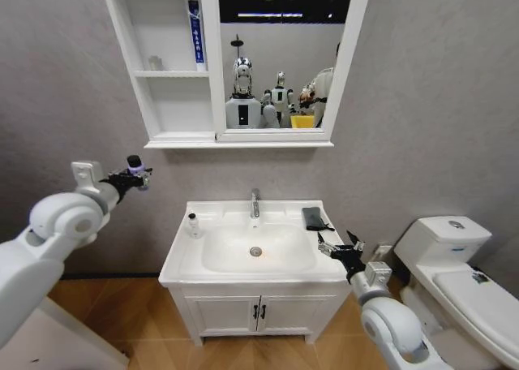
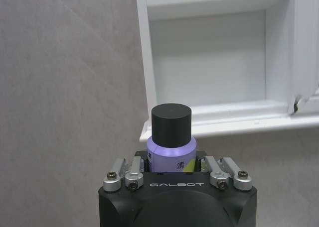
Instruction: Move facial cleanser and shampoo from washbasin to cabinet, then wipe washbasin with towel.
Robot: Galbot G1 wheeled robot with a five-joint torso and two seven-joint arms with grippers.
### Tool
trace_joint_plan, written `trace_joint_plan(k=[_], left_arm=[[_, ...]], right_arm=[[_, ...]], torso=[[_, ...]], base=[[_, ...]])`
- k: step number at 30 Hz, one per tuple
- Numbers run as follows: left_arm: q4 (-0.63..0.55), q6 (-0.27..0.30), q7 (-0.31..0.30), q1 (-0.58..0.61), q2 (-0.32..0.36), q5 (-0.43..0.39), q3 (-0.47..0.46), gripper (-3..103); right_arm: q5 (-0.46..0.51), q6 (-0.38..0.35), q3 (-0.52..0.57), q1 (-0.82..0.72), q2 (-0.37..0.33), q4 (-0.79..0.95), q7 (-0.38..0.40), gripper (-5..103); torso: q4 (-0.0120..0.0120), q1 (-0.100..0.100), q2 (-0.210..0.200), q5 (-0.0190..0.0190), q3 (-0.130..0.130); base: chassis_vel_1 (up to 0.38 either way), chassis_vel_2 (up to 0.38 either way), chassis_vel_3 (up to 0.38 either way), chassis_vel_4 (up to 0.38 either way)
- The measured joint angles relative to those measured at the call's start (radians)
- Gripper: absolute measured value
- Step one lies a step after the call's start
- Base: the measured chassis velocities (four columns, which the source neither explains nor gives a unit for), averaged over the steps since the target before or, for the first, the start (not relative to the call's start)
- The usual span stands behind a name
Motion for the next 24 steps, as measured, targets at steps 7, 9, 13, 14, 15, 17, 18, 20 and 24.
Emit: trace_joint_plan(k=[7,9,13,14,15,17,18,20,24], left_arm=[[0.032,-0.011,0.052,-0.088,0.033,-0.021,0.036,43],[0.041,-0.016,0.063,-0.122,0.037,-0.026,0.059,43],[0.066,-0.010,0.059,-0.244,0.024,-0.051,0.136,43],[0.074,-0.003,0.053,-0.321,0.012,-0.061,0.187,43],[0.074,-0.003,0.053,-0.321,0.012,-0.061,0.187,43],[0.081,0.002,0.041,-0.405,-0.008,-0.075,0.265,43],[0.094,0.008,0.030,-0.467,-0.032,-0.085,0.328,43],[0.137,0.012,0.013,-0.571,-0.077,-0.084,0.412,43],[0.226,0.026,0.006,-0.683,-0.134,-0.073,0.498,43]], right_arm=[[0.025,-0.011,0.013,0.014,-0.030,0.010,0.005,100],[0.028,-0.011,0.019,0.012,-0.039,0.010,0.005,100],[0.028,-0.013,0.019,0.009,-0.041,0.012,0.005,100],[0.027,-0.014,0.017,0.007,-0.040,0.015,0.005,100],[0.027,-0.014,0.017,0.007,-0.040,0.015,0.005,100],[0.024,-0.015,0.015,0.006,-0.036,0.016,0.005,100],[0.024,-0.015,0.015,0.004,-0.033,0.018,0.005,100],[0.023,-0.015,0.020,-0.001,-0.029,0.022,0.006,100],[0.024,-0.015,0.032,-0.011,-0.029,0.030,0.006,100]], torso=[[0.0009,0.000,0.000,0.0000,0.000],[0.0011,0.000,0.000,-0.0003,0.000],[0.0009,0.000,0.000,-0.0003,0.000],[0.0006,0.000,0.000,0.0001,0.000],[0.0006,0.000,0.000,0.0001,0.000],[0.0009,0.000,0.000,0.0007,0.000],[0.0007,0.000,0.000,0.0001,0.000],[0.0003,0.000,0.000,0.0003,0.000],[0.0002,0.000,0.000,0.0004,0.000]], base=[[0.000,0.000,0.000,0.000],[0.000,0.000,0.000,0.000],[0.000,0.000,0.000,0.000],[0.000,0.000,0.000,0.000],[0.000,0.000,0.000,0.000],[0.000,0.000,0.000,0.000],[0.000,0.000,0.000,0.000],[0.000,0.000,0.000,0.000],[0.000,0.000,0.000,0.000]])
